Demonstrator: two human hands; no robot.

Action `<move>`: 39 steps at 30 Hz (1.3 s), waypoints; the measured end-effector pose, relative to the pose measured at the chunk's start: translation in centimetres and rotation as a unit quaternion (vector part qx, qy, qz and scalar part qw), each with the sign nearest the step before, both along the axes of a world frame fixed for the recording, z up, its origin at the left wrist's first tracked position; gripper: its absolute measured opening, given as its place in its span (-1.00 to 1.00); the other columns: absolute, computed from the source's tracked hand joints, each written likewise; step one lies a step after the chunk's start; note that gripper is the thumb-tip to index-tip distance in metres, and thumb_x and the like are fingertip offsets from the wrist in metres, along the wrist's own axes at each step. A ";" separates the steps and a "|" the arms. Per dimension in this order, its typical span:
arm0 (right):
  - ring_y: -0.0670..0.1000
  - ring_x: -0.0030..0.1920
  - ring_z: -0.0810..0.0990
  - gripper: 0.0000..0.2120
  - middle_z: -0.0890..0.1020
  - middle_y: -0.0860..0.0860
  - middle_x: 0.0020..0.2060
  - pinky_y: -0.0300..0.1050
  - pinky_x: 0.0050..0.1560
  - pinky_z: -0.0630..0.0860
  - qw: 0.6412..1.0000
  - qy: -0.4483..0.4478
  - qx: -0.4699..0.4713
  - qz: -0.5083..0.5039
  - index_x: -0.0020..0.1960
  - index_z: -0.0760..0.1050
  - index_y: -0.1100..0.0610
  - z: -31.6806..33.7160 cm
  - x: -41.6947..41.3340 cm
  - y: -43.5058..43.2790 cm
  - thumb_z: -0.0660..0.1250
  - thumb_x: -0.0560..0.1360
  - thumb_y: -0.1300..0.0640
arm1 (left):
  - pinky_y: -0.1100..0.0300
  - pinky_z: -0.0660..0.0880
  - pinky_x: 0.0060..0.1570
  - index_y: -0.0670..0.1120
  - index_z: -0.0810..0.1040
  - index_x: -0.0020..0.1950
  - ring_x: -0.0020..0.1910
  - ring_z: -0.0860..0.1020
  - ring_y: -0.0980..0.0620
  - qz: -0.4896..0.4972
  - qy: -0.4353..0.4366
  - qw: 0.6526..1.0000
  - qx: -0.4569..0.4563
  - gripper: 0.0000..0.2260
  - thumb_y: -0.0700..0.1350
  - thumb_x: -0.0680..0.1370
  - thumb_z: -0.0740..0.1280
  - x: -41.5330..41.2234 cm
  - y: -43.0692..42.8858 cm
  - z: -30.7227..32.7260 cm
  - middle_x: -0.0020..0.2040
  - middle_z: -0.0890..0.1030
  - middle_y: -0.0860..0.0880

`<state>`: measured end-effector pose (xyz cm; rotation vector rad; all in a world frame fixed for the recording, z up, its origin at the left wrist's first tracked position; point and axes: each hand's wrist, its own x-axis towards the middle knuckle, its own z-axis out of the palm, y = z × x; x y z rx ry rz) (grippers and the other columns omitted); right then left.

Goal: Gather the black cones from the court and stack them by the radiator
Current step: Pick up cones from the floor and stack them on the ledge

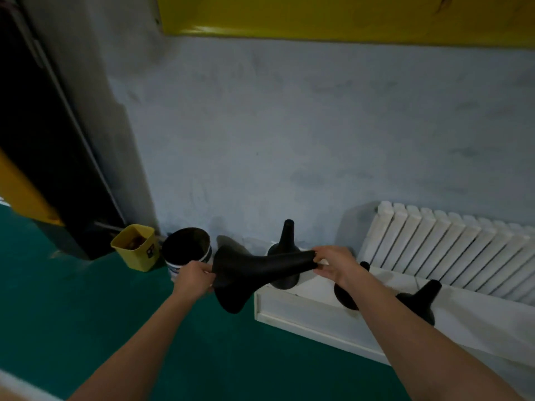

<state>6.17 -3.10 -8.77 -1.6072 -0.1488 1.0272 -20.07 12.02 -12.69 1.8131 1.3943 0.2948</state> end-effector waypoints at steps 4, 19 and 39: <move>0.15 -0.03 0.53 -0.80 0.51 0.15 -0.16 -0.12 -0.13 0.59 1.000 -0.018 0.001 -0.008 -0.07 0.53 0.28 -0.4 4.5 2.9 0.25 0.43 0.52 | -0.04 0.60 -0.26 -0.16 0.56 -0.39 -0.31 0.65 -0.17 -0.006 0.012 1.000 -0.006 -0.77 -0.29 0.48 0.33 5.5 3.8 -1.5 -0.34 0.65 -0.21; 0.14 -0.05 0.58 -0.89 0.57 0.17 -0.13 -0.13 -0.19 0.60 0.999 -0.049 0.002 -0.023 -0.19 0.53 0.21 -1.3 22.7 12.3 0.44 0.42 0.35 | 0.26 0.46 -0.53 -0.25 0.55 -0.11 -0.40 0.53 -0.08 0.029 -0.071 0.982 -0.172 -0.92 -0.37 0.54 0.29 24.7 12.5 -3.8 -0.34 0.56 -0.18; 0.05 0.05 0.63 -0.71 0.65 0.10 0.06 -0.16 0.07 0.55 0.912 -0.325 -0.205 0.145 0.07 0.63 0.24 -6.7 26.1 27.2 0.50 0.39 0.17 | 0.10 0.52 -0.22 -0.32 0.47 0.25 -0.23 0.55 -0.11 0.011 0.000 0.912 -0.411 -0.69 -0.32 0.51 0.28 32.9 24.1 -15.8 -0.09 0.58 -0.26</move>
